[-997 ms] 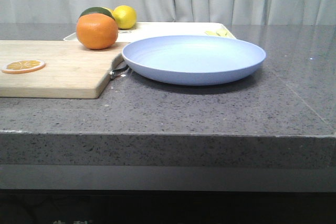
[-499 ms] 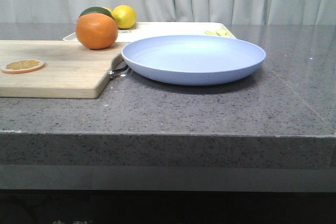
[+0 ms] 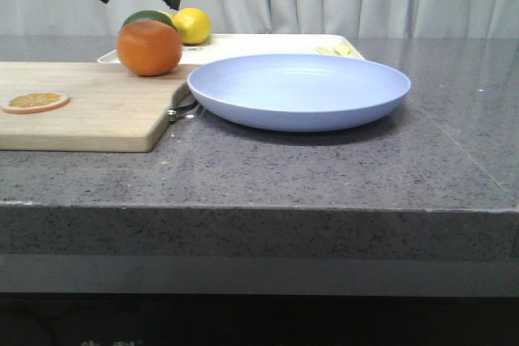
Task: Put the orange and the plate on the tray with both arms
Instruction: 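Lower the left gripper over the orange and close on it, then lift the orange with the left gripper and lower it onto the blue plate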
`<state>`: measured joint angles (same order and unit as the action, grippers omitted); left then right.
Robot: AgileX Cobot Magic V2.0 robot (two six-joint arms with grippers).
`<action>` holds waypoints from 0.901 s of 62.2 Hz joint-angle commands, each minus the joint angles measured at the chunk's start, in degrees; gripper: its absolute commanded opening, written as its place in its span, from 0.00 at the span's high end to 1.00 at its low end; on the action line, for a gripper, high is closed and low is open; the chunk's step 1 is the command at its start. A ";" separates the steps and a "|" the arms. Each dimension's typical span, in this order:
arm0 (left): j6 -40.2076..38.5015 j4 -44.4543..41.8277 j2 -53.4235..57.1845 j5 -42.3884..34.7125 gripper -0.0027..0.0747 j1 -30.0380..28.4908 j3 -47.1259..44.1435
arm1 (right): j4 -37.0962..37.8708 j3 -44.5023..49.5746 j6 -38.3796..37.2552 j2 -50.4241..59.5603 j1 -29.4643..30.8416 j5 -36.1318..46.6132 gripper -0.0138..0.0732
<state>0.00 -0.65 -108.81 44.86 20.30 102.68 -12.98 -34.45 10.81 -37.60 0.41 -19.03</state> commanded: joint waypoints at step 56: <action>0.00 5.73 -1.85 0.30 0.21 0.34 2.16 | 0.25 -1.96 0.11 -0.34 0.10 4.29 0.11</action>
<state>0.00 4.28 -113.89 48.09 20.30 102.76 -12.98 -34.45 10.81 -37.60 0.41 -19.03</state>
